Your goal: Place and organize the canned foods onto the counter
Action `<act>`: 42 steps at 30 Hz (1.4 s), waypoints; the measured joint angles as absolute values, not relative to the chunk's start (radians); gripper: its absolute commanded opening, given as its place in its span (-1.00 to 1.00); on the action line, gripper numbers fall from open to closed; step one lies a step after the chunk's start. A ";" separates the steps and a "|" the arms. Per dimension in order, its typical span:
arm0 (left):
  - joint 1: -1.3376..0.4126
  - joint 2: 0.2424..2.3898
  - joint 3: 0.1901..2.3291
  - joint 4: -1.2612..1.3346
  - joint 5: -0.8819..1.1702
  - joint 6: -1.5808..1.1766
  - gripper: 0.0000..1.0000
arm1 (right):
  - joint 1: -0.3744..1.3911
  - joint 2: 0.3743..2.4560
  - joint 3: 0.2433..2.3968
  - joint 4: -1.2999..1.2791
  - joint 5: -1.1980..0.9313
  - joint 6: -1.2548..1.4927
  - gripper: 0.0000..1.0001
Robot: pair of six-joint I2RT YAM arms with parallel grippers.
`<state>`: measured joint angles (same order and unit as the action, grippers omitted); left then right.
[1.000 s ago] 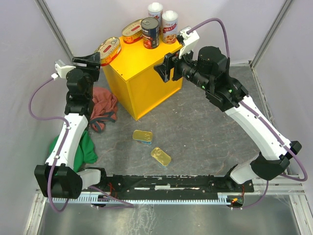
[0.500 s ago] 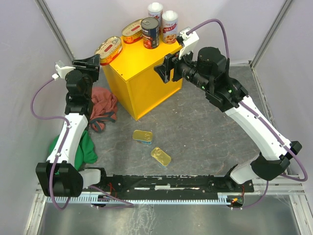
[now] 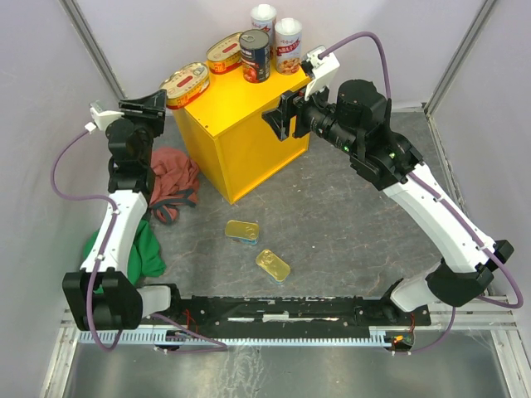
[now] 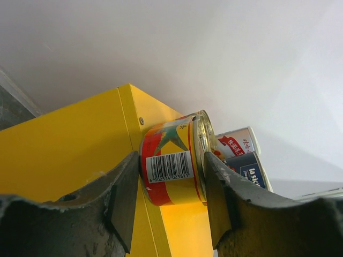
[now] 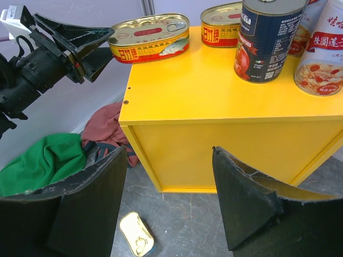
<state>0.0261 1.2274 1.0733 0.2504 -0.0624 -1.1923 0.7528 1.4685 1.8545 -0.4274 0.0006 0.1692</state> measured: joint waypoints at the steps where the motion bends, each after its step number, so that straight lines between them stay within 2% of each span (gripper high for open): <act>1: 0.028 1.232 1.073 0.257 -0.057 -1.193 -0.07 | 0.753 1.468 1.854 -0.427 0.001 0.169 0.45; 9: 0.050 1.286 1.088 0.311 0.004 -1.220 -0.07 | 0.753 1.468 1.854 -0.427 0.001 0.169 0.44; 14: 0.055 1.304 1.098 0.320 0.023 -1.226 0.00 | 0.753 1.468 1.855 -0.427 0.001 0.168 0.44; 24: 0.060 1.322 1.122 0.292 0.036 -1.225 0.52 | 0.753 1.468 1.854 -0.427 0.001 0.168 0.44; 36: 0.060 1.302 1.147 0.271 0.025 -1.224 0.59 | 0.753 1.467 1.850 -0.435 0.000 0.168 0.44; 42: 0.060 1.184 1.140 0.200 0.004 -1.200 0.59 | 0.763 1.433 1.787 -0.451 0.009 0.159 0.45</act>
